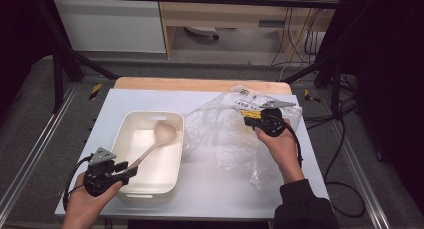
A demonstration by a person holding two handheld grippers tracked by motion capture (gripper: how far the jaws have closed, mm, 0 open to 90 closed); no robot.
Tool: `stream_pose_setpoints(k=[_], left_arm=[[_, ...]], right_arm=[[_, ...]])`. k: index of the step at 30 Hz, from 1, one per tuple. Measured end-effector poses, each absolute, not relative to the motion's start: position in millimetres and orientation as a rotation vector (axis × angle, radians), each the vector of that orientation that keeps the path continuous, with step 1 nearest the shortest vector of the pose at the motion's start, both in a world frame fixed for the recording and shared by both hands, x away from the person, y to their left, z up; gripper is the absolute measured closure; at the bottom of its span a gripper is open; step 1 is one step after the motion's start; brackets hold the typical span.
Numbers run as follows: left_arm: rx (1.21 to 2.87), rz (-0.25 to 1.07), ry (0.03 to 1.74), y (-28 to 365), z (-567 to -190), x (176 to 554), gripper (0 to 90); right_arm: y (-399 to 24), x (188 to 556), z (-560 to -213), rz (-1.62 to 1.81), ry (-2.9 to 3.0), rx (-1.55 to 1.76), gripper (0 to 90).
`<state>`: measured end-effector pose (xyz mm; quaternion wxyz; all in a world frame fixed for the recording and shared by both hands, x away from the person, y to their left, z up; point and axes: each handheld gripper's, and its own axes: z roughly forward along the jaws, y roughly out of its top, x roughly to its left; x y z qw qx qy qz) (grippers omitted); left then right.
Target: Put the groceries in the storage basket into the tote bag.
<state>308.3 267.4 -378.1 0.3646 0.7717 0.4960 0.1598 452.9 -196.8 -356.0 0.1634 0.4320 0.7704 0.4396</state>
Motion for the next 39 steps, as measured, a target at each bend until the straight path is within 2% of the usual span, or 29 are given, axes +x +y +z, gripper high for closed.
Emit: stream_pose_setpoints(k=[28,39], left_arm=[[2.019,0.335,1.303,267,-387,319,66.9],[2.022,0.370,1.295,266,-386,317,68.6]], right_arm=[[-196,453,-357,1.249,2.204,1.228,90.0],[-196,453,-357,1.244,2.209,1.230,90.0]])
